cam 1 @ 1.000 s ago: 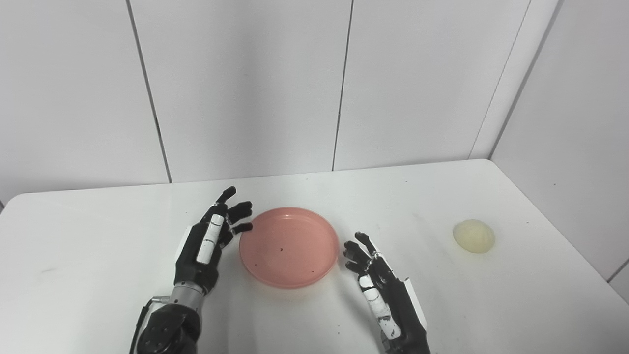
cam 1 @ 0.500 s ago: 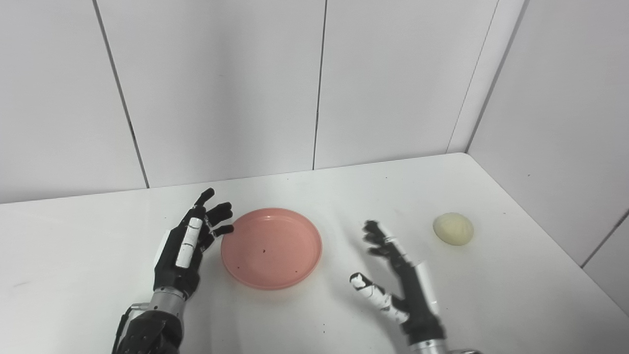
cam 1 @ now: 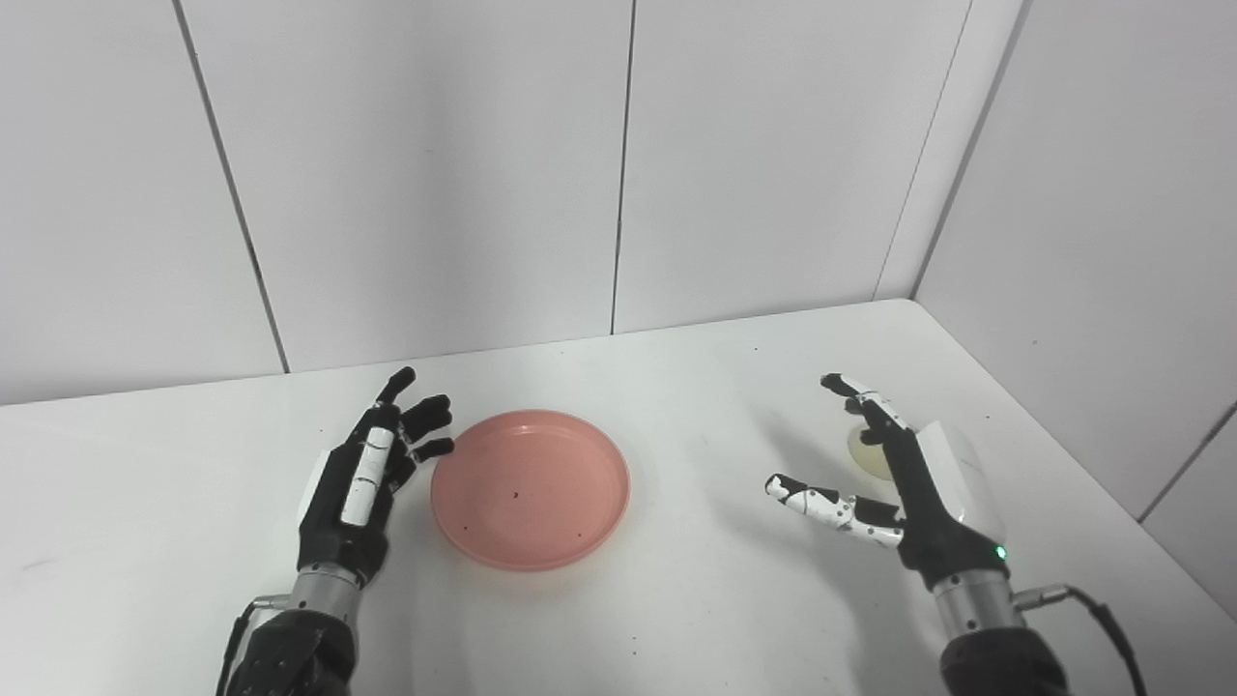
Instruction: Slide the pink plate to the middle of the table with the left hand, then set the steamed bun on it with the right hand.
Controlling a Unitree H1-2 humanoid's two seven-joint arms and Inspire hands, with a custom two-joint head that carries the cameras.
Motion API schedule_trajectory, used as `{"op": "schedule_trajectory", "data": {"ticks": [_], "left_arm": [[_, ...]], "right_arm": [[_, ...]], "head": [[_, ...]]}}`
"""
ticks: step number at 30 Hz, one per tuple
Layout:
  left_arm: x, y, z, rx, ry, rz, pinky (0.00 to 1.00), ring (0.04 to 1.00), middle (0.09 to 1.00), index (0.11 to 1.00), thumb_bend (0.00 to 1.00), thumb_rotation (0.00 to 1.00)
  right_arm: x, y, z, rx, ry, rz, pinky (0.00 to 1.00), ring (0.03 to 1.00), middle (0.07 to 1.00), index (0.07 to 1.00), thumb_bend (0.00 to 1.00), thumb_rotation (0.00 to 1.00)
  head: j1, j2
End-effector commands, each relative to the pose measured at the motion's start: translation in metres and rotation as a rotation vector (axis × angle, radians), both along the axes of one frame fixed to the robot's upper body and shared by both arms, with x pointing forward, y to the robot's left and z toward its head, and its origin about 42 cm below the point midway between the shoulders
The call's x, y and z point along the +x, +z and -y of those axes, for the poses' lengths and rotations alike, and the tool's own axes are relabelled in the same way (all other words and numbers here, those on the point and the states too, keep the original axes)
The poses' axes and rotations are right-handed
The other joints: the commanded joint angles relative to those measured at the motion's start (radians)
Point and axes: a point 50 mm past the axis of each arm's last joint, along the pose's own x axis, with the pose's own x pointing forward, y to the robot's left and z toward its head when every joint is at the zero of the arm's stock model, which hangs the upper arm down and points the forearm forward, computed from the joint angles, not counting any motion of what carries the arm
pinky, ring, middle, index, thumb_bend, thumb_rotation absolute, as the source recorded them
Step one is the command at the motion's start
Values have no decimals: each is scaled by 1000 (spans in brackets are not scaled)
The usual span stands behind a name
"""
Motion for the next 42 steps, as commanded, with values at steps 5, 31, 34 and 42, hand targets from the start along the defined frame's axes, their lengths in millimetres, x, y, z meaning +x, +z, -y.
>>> {"op": "schedule_trajectory", "data": {"ticks": [5,31,34,42], "left_arm": [[-3,-9,-1,8,-8,4,713,797,756,876,789,781],[-4,-12,0,17,-20,7,698,779,750,889,747,779],[-4,-12,0,13,-23,5,696,782,751,890,731,771],[-5,-12,3,18,-25,11,685,769,746,892,724,775]], "right_arm": [[13,44,10,-136,9,34,677,817,857,823,792,526],[79,62,76,-475,-166,-301,728,831,828,802,997,301],[84,58,84,-479,-176,-322,734,829,830,802,1000,326],[94,49,95,-461,-189,-347,730,833,835,808,999,331]], "head": [[2,-2],[6,-10],[7,-11],[15,-15]]}}
